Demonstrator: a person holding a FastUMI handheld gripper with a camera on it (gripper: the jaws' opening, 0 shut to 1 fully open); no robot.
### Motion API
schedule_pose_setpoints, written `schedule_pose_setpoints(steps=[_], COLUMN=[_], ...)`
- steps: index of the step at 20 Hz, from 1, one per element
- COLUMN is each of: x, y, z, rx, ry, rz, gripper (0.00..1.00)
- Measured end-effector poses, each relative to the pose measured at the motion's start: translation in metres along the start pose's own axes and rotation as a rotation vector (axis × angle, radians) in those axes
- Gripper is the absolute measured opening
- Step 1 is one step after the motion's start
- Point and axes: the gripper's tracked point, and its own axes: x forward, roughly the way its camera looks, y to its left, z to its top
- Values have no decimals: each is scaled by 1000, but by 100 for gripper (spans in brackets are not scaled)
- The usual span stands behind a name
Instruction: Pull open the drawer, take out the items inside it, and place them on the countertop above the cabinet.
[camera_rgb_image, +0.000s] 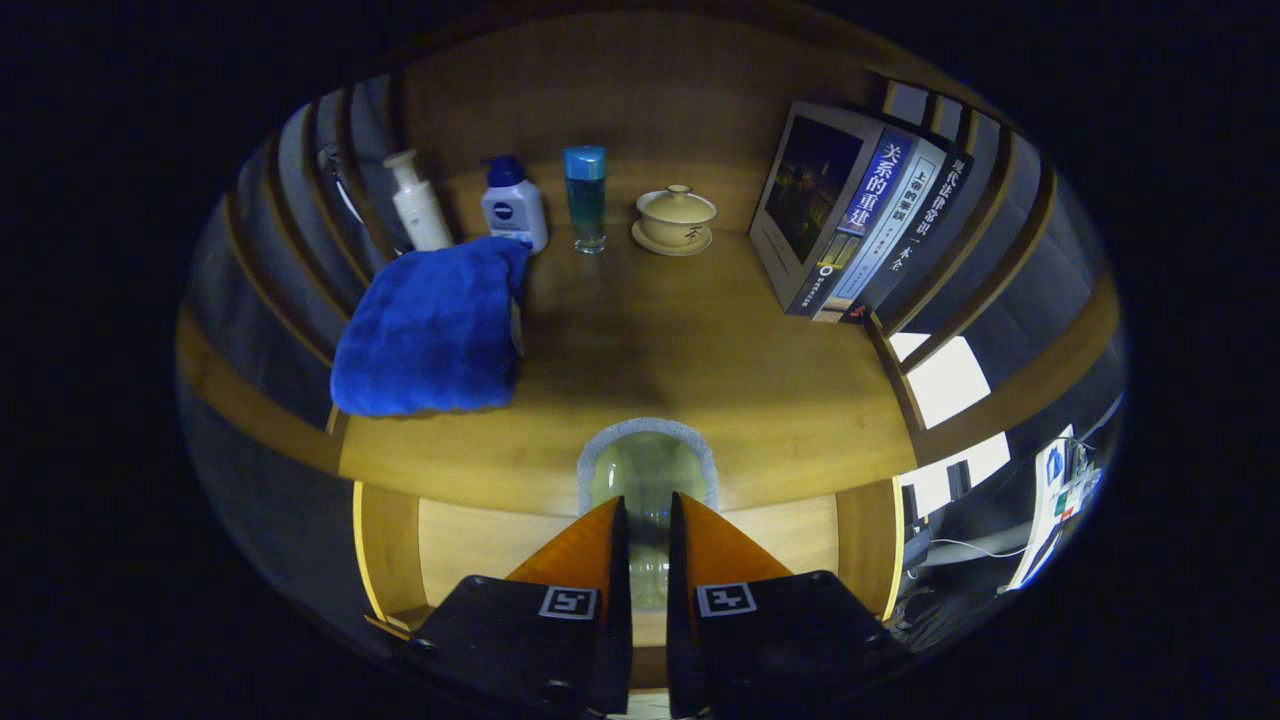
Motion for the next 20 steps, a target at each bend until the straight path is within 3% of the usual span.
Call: schedule_pose_setpoints(steps=[9,15,19,20], x=[49,55,55,53], y=[-20,-26,-20,-19], z=[60,65,67,69], rx=[71,91,90,92], ry=[-61,-66,-80,-90], rz=[-16,-30,-22,-23], gripper=[23,23,28,37])
